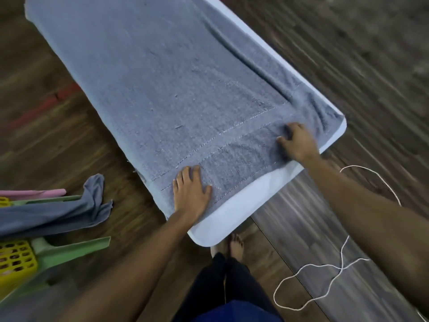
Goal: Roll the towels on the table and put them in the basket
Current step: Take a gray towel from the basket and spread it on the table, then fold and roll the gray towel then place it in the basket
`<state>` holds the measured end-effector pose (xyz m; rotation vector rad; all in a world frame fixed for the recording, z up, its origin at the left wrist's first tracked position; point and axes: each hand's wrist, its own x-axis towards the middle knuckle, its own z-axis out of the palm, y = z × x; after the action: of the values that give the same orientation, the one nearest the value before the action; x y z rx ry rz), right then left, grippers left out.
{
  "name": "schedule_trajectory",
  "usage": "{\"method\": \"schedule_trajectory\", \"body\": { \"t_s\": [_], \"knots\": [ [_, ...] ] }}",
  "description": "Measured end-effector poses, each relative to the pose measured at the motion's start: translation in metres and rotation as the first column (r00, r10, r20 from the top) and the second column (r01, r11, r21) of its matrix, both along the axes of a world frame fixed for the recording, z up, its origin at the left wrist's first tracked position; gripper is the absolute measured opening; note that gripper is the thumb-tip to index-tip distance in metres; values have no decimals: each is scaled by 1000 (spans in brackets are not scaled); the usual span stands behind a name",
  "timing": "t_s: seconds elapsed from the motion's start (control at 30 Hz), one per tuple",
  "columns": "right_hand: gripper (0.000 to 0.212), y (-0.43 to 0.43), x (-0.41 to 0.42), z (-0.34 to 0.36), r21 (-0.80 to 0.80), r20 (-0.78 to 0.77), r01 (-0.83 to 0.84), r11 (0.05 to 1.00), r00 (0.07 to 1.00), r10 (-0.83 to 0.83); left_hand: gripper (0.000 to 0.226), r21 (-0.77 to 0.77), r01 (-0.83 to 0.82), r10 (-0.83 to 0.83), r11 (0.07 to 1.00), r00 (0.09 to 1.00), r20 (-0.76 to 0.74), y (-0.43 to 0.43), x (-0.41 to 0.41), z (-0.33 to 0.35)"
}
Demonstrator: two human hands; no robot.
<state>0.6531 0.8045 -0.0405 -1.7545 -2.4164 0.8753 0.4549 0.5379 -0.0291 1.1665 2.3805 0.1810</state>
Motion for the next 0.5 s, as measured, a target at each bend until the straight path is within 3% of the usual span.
{"method": "schedule_trajectory", "body": {
  "t_s": [0.07, 0.2, 0.3, 0.4, 0.5],
  "knots": [
    [32, -27, -5, 17, -91, -163, 171, 981, 969, -184, 57, 40, 15, -17, 999, 998, 55, 11, -6, 19],
    [25, -75, 9, 44, -188, -268, 332, 924, 888, -374, 35, 116, 138, -153, 984, 980, 131, 43, 0, 58],
    [6, -93, 30, 55, -305, -378, 421, 854, 769, -515, 26, 144, 238, -258, 960, 955, 145, 74, 19, 79],
    [16, -98, 61, 69, -386, -451, 495, 778, 635, -627, 20, 174, 317, -345, 932, 923, 168, 110, 49, 96],
    [12, -87, 99, 88, -384, -493, 535, 752, 570, -657, 18, 206, 404, -441, 891, 878, 186, 150, 88, 107]
  ]
}}
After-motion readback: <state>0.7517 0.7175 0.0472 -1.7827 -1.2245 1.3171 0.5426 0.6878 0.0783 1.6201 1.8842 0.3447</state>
